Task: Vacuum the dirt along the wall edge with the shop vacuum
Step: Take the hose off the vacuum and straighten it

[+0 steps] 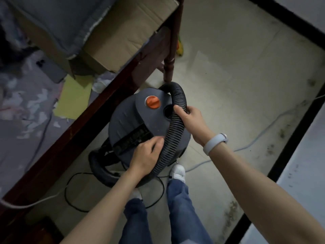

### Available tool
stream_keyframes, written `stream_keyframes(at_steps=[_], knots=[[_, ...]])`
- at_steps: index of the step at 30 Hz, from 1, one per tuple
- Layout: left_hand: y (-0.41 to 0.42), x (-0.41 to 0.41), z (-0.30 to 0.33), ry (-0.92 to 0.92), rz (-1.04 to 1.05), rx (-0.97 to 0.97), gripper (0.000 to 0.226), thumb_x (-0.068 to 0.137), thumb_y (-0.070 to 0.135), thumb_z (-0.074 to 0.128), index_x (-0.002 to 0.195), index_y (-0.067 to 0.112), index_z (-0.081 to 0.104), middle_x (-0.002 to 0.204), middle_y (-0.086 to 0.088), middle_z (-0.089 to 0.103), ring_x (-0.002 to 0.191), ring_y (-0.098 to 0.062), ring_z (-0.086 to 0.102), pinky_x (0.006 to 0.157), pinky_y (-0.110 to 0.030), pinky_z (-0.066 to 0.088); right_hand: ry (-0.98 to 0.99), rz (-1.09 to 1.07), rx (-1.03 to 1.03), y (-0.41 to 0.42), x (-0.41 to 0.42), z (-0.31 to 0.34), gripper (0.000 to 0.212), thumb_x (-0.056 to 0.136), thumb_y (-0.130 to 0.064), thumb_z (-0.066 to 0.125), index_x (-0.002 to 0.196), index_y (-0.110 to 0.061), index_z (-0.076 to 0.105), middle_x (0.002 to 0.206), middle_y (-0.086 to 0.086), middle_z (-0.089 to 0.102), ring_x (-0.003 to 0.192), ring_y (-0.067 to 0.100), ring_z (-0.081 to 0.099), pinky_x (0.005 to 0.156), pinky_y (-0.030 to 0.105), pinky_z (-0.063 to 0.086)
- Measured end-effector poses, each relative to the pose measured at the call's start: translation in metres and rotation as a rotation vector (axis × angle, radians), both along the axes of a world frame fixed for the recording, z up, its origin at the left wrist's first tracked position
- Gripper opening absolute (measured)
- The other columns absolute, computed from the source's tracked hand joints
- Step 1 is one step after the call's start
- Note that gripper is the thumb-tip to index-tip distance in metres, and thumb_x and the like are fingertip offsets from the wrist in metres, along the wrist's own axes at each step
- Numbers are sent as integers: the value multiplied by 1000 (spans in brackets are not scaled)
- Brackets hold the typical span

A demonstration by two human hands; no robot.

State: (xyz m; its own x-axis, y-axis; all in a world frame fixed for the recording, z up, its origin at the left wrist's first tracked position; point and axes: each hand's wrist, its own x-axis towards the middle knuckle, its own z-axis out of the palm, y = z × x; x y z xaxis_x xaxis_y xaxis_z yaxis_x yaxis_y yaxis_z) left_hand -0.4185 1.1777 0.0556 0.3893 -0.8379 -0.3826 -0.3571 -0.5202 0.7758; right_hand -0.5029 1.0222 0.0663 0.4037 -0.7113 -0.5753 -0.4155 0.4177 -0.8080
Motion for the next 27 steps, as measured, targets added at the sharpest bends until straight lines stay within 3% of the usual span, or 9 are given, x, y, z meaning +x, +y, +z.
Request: stream_keyframes(at_steps=[3, 6, 9, 12, 14, 17, 20, 23, 27], knots=[[24, 21, 13, 247, -85, 91, 69, 67, 72, 37, 102, 21, 67, 97, 3, 70, 97, -15, 63, 86, -34, 49, 58, -46, -21, 19, 21, 16, 21, 94, -26, 56, 84, -7, 57, 69, 3, 59, 55, 8, 59, 48, 18, 49], [58, 41, 11, 319, -178, 173, 58, 70, 63, 60, 111, 22, 62, 100, 2, 66, 96, -14, 63, 88, -34, 51, 83, -162, 38, 33, 38, 25, 28, 92, -31, 57, 79, -6, 58, 72, 13, 61, 60, 24, 60, 64, 39, 54], [91, 52, 1, 388, -253, 204, 45, 83, 36, 67, 122, 17, 55, 115, 3, 60, 107, -11, 57, 93, -24, 47, 44, -204, 56, 48, 63, 34, 29, 94, -32, 54, 80, -6, 56, 66, 9, 60, 52, 19, 60, 50, 28, 51], [107, 61, -2, 413, -288, 172, 36, 85, 30, 66, 118, 20, 55, 109, 9, 60, 103, -4, 54, 79, -3, 41, -14, -216, 93, 60, 84, 44, 26, 97, -30, 51, 85, -6, 54, 69, 7, 59, 55, 17, 60, 50, 26, 52], [112, 68, 0, 430, -234, 123, 33, 85, 29, 66, 115, 21, 54, 109, 8, 60, 104, -6, 55, 84, -11, 43, -90, -207, 137, 64, 97, 49, 23, 98, -28, 50, 90, -6, 53, 72, 8, 59, 58, 19, 58, 58, 30, 52], [124, 91, 3, 406, -116, 77, 43, 85, 30, 64, 124, 19, 49, 116, 2, 60, 108, -12, 55, 92, -28, 45, -176, -150, 229, 73, 136, 59, 26, 97, -25, 50, 107, -1, 51, 72, 11, 57, 54, 20, 58, 55, 31, 55], [154, 123, 5, 362, -11, 67, 42, 87, 30, 63, 124, 21, 46, 113, 3, 58, 104, -10, 55, 83, -23, 46, -153, -97, 288, 100, 178, 66, 17, 98, -20, 48, 92, -4, 50, 75, 12, 55, 57, 21, 56, 53, 30, 52], [191, 140, 11, 374, -15, 108, 33, 85, 26, 66, 113, 26, 49, 100, 9, 60, 95, -8, 57, 73, -14, 45, -95, -121, 293, 136, 185, 55, 17, 97, -20, 45, 96, -3, 50, 72, 11, 53, 55, 21, 53, 46, 25, 50], [221, 134, 11, 281, -76, 175, 32, 80, 33, 68, 106, 22, 54, 91, 5, 62, 87, -12, 60, 75, -29, 49, -133, -194, 344, 167, 163, 40, 14, 97, -22, 44, 94, -9, 47, 71, 9, 52, 53, 21, 52, 48, 28, 49]])
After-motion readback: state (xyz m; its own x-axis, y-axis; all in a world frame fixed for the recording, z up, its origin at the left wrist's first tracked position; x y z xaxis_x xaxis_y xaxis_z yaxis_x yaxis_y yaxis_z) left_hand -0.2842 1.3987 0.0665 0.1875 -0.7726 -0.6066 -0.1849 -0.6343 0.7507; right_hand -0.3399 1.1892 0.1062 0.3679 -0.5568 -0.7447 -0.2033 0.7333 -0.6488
